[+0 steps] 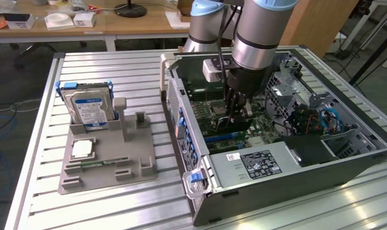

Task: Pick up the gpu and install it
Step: 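Insert the gpu into the slot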

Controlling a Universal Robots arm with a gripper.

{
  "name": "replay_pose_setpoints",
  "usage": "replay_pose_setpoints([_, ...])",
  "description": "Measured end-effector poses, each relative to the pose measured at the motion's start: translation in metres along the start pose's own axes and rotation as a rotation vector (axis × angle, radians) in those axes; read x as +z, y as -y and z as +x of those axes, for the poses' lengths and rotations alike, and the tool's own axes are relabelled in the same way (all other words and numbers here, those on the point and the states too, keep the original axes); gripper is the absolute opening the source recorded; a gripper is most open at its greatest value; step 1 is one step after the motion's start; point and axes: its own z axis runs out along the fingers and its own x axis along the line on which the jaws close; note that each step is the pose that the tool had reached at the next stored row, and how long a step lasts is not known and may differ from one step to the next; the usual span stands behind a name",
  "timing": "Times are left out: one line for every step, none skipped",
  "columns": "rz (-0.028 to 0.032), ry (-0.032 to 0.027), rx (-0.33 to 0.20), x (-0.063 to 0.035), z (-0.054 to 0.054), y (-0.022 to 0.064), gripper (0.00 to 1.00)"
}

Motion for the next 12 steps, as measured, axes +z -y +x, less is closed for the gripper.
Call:
replay_pose_setpoints([-0.0001,0.0000,0.000,0.0000,0.0000,-0.0001,0.26])
replay_pose_setpoints([-0.0003,0.0000,0.000,0.0000,0.0000,-0.0001,0.26])
replay_pose_setpoints([-0.0002,0.0000,0.000,0.0001,0.0000,-0.0001,0.26])
replay_pose_setpoints([-0.0002,0.0000,0.000,0.0001,0.0000,-0.0002,0.26])
replay_pose_setpoints([-0.0001,0.0003,0.000,0.0007,0.0000,-0.0002,0.26])
replay_pose_setpoints([-0.0001,0.0006,0.000,0.0014,0.0000,-0.0003,0.26])
replay_pose_setpoints([-0.0002,0.0008,0.000,0.0023,0.0000,-0.0003,0.26])
replay_pose_setpoints([-0.0002,0.0012,0.000,0.0036,0.0000,-0.0003,0.26])
replay_pose_setpoints([-0.0002,0.0015,0.000,0.0049,0.0000,-0.0003,0.26])
replay_pose_setpoints([-0.0003,0.0016,0.000,0.0060,0.0000,-0.0004,0.26])
replay_pose_setpoints([-0.0003,0.0015,0.000,0.0070,0.0000,-0.0003,0.26])
replay_pose_setpoints([-0.0003,0.0016,0.000,0.0081,0.0000,-0.0003,0.26])
